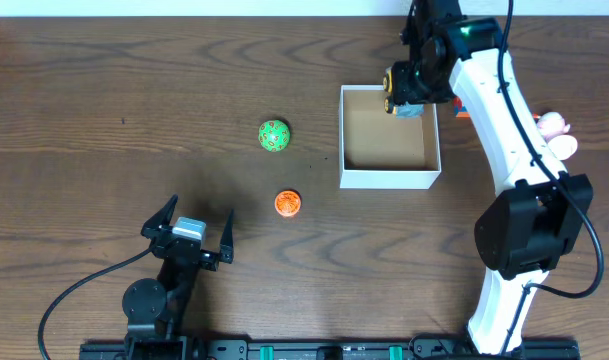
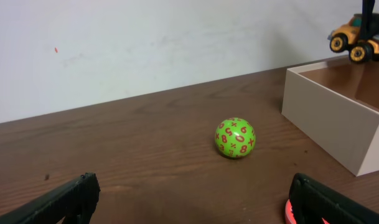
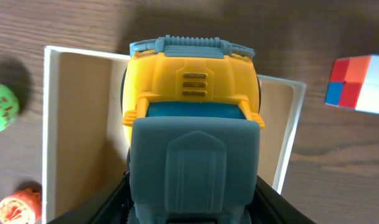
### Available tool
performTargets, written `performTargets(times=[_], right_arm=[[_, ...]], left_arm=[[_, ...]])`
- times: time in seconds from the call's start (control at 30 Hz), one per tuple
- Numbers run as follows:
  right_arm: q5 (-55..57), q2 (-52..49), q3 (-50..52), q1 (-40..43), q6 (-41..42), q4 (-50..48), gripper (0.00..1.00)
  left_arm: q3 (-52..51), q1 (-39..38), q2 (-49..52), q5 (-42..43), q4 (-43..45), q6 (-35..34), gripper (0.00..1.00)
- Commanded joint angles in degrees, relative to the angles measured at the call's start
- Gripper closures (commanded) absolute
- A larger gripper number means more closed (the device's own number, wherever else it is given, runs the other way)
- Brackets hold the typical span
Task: Pack container
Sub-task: 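Lift the truck and carry it left over the white box, then lower the truck into the box and open the right gripper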
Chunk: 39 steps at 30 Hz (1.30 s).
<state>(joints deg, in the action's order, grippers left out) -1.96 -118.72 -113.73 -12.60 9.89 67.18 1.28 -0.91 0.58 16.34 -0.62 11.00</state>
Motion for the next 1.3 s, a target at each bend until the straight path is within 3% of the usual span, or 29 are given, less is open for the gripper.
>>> performTargets(times=[0.0,0.73,1.27], right_arm=[[1.53,-0.57,1.95,-0.59,1.66,-1.31,0.49],[4.98,-0.57,8.26,-0.52,4.37,-4.52,0.46],[5.01,-0.55,8.09,-0.35,4.61,0.39,0.46]], left_arm=[[-1.05,0.24,-0.35,0.59,-1.95,0.96,0.02],[-1.05,0.24,-0.35,0.59,-1.97,0.96,0.02],[-1.05,0.24,-0.35,0.57,-1.97,0.96,0.02]])
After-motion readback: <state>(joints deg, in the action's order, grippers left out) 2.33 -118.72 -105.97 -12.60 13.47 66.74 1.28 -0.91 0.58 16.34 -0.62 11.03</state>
